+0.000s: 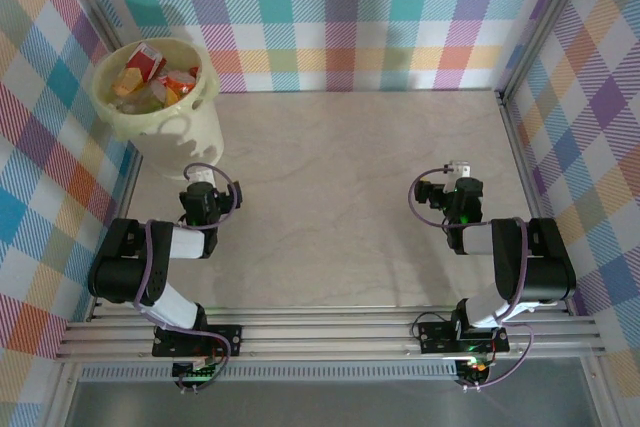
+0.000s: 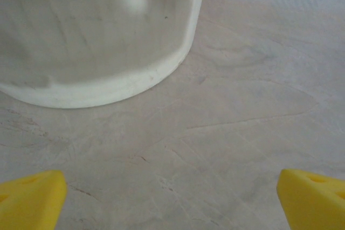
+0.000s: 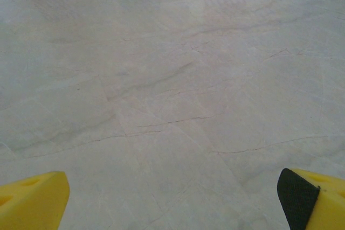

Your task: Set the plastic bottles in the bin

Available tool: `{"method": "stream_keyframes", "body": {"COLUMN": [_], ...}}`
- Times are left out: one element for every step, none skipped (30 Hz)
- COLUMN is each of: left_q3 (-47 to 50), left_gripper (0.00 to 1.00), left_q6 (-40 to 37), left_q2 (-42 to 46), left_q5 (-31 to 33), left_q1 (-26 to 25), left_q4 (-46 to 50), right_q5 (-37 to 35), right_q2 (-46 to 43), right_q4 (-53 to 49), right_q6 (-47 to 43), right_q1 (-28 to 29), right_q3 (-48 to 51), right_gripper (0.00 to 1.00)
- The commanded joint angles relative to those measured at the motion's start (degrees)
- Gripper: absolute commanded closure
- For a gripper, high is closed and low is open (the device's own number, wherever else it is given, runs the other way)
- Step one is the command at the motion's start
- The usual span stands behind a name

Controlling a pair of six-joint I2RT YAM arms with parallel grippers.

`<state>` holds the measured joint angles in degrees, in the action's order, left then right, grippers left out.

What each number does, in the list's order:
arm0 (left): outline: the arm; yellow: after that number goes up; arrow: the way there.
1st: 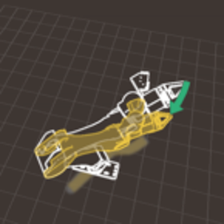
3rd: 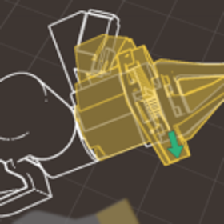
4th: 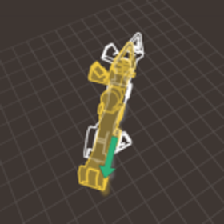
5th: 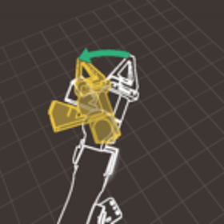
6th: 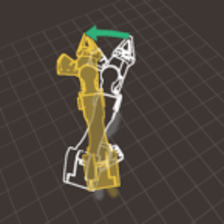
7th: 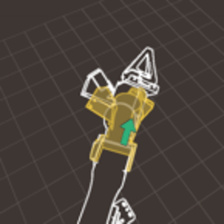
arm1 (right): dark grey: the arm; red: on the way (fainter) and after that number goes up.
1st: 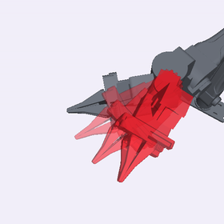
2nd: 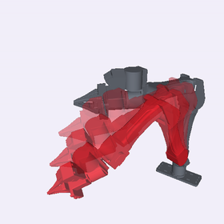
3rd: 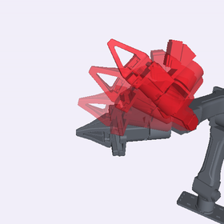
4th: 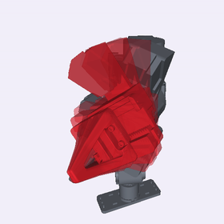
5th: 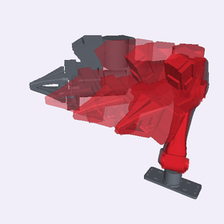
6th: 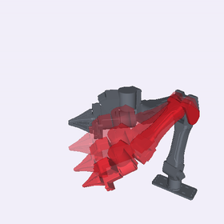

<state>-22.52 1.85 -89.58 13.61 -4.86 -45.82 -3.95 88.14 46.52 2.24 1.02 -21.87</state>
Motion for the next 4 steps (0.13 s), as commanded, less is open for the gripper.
{"method": "stream_keyframes", "body": {"left_q3": [-0.29,-0.32,-0.26,-0.25], "left_gripper": [0.00,0.00,0.00,0.00], "left_q6": [-0.74,-0.75,-0.73,-0.75], "left_q2": [-0.03,-0.11,-0.07,-0.12], "left_q5": [2.50,2.48,2.44,2.48], "left_q1": [-0.43,-0.41,-0.41,-0.41], "left_q4": [-2.78,-2.78,-2.82,-2.80], "right_q5": [1.12,1.13,1.13,1.09], "right_q2": [-0.07,-0.07,-0.07,-0.23], "right_q4": [1.46,1.51,1.62,1.85], "right_q6": [-0.61,-0.71,-0.75,-0.83], "right_q1": [-0.22,-0.27,-0.19,-0.23], "right_q3": [-1.43,-1.42,-1.36,-1.19], "right_gripper": [0.00,0.00,0.00,0.00]}}
